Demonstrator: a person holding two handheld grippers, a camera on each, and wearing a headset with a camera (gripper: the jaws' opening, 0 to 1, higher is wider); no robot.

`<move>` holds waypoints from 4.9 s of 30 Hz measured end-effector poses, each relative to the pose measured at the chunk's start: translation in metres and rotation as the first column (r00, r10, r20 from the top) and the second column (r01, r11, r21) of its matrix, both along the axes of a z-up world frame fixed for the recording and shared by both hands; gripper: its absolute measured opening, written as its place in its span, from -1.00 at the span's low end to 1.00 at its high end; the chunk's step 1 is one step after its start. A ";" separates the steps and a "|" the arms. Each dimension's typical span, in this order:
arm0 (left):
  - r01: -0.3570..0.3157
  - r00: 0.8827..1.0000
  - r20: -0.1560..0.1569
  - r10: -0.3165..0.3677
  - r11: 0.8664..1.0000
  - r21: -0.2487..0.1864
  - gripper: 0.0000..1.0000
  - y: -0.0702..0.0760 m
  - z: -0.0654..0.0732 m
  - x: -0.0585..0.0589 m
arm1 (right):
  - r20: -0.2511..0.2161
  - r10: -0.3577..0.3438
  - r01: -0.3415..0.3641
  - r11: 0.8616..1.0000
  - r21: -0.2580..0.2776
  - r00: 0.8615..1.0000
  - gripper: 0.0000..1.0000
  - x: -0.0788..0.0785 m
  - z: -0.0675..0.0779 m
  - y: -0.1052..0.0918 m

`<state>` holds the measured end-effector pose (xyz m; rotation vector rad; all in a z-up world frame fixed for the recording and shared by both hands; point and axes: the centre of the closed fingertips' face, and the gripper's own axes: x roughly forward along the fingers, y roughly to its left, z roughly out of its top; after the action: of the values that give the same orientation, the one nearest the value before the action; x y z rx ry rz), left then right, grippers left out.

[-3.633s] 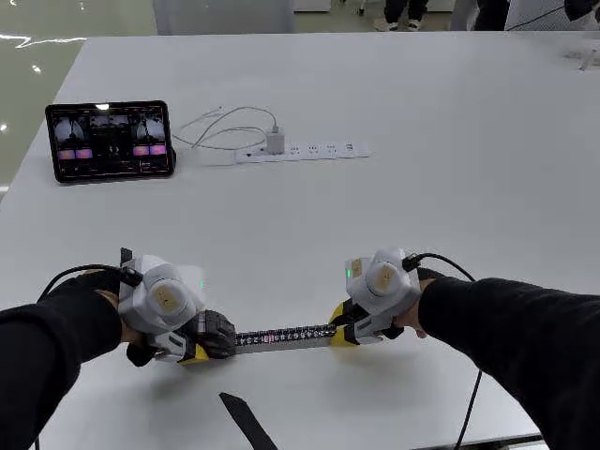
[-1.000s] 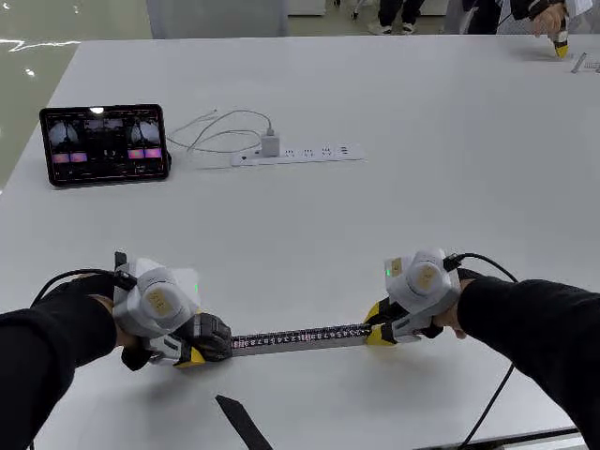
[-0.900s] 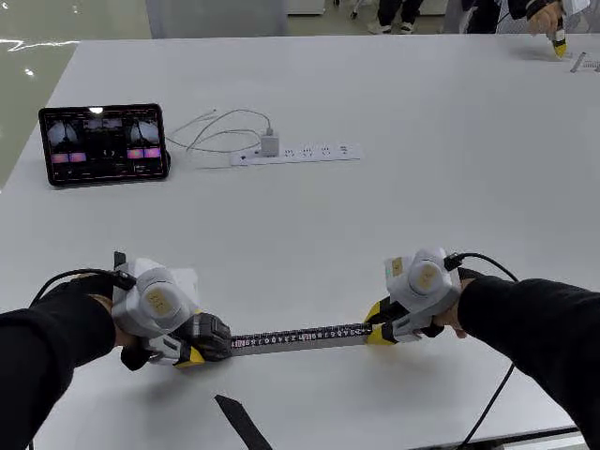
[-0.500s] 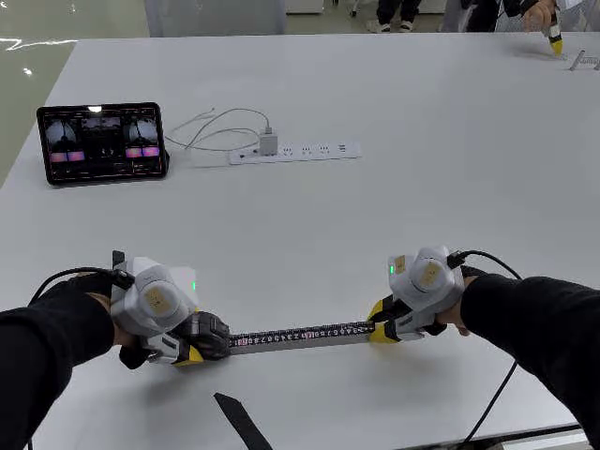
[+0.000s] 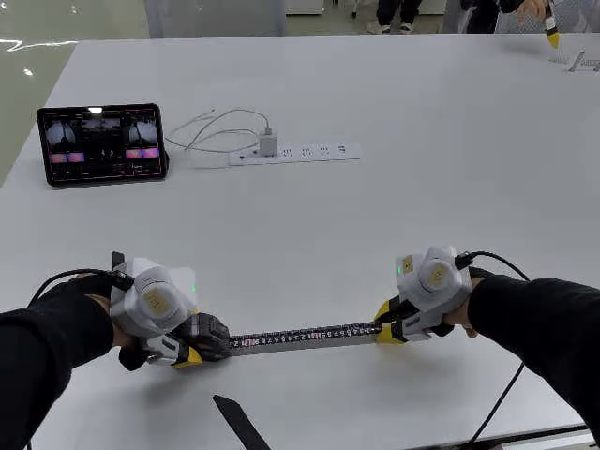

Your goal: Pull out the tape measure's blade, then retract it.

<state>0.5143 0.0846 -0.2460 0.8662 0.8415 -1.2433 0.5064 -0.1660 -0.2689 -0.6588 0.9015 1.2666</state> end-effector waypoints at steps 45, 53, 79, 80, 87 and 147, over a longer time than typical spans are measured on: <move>-0.018 1.000 -0.005 0.017 0.999 -0.040 -0.33 -0.001 0.005 0.000 | 0.046 0.129 -0.123 0.986 -0.109 0.991 -0.76 -0.004 0.000 -0.007; -0.014 1.000 0.008 0.014 0.998 -0.055 -0.30 0.002 0.014 0.003 | 0.057 0.132 -0.126 0.987 -0.099 0.990 -0.75 -0.004 0.006 -0.008; -0.306 0.952 -0.065 0.299 0.923 -0.235 0.17 0.036 0.040 -0.003 | 0.102 -0.235 0.224 0.969 0.103 0.967 -0.14 -0.002 0.035 -0.008; -0.321 0.947 -0.069 0.313 0.916 -0.241 0.18 0.038 0.040 -0.004 | 0.089 -0.264 0.252 0.959 0.127 0.960 -0.14 -0.003 0.036 -0.009; -0.492 0.868 -0.101 0.487 0.811 -0.317 0.43 0.054 0.043 -0.002 | 0.110 -0.368 0.346 0.921 0.177 0.923 -0.06 -0.009 0.040 -0.026; -0.659 0.698 -0.106 0.708 0.578 -0.481 0.98 0.107 0.053 -0.046 | 0.146 -0.594 0.542 0.792 0.280 0.792 0.98 -0.071 0.060 -0.096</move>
<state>0.4684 0.1913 -0.1925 0.1247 0.6352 -0.6405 0.4359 -0.2622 -0.2087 -0.2981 0.6786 0.7061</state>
